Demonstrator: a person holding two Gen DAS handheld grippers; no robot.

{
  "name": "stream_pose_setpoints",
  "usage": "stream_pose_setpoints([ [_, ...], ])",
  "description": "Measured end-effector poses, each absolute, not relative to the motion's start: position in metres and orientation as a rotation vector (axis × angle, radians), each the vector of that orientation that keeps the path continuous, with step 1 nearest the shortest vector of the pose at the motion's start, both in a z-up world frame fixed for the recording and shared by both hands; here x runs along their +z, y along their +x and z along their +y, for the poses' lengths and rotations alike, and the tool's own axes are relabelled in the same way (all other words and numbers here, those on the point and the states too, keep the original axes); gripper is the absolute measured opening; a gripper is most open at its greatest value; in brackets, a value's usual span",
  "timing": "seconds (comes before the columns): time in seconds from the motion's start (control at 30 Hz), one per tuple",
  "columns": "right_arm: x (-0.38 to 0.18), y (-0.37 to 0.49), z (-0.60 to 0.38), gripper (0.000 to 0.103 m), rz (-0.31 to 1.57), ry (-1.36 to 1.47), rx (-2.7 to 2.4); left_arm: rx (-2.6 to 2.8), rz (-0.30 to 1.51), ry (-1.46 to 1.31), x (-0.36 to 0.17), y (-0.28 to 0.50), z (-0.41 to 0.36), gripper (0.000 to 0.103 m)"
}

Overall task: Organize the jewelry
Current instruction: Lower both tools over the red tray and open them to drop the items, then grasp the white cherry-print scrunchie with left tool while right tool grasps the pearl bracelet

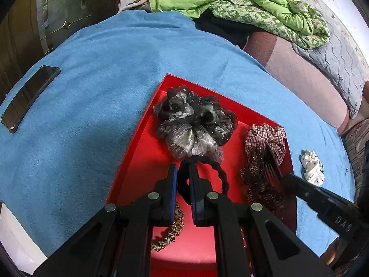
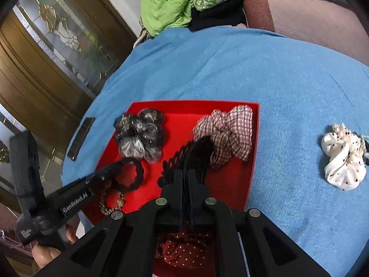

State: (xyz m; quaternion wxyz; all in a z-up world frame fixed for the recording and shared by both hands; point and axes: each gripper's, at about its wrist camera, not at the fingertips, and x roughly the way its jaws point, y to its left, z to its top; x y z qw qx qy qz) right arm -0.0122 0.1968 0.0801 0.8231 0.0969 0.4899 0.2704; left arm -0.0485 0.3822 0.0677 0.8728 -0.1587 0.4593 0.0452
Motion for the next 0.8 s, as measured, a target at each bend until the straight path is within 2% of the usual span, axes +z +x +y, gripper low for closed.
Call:
stream_pose_setpoints([
  [0.27,0.084,-0.023,0.196,0.008,1.022,0.152,0.554,0.100,0.945,-0.321,0.082,-0.057,0.376,0.011],
  [0.3,0.085,-0.025,0.194,0.012,1.020,0.150,0.554,0.098,0.942,-0.320,0.085,-0.059,0.375,0.012],
  [0.37,0.089,-0.030,0.190,0.025,1.012,0.156,0.554,0.098,0.936,-0.321,0.089,-0.063,0.373,0.025],
  [0.4,0.091,-0.032,0.188,0.033,1.008,0.159,0.552,0.103,0.928,-0.321,0.093,-0.066,0.372,0.028],
  [0.57,0.101,-0.052,0.170,0.037,0.992,0.163,0.557,0.107,0.910,-0.309,0.109,-0.078,0.364,0.030],
  [0.67,0.102,-0.068,0.145,0.045,0.981,0.161,0.533,0.101,0.900,-0.295,0.116,-0.086,0.355,0.034],
  [0.8,0.096,-0.082,0.097,0.045,0.990,0.202,0.468,0.075,0.903,-0.271,0.121,-0.091,0.335,0.035],
])
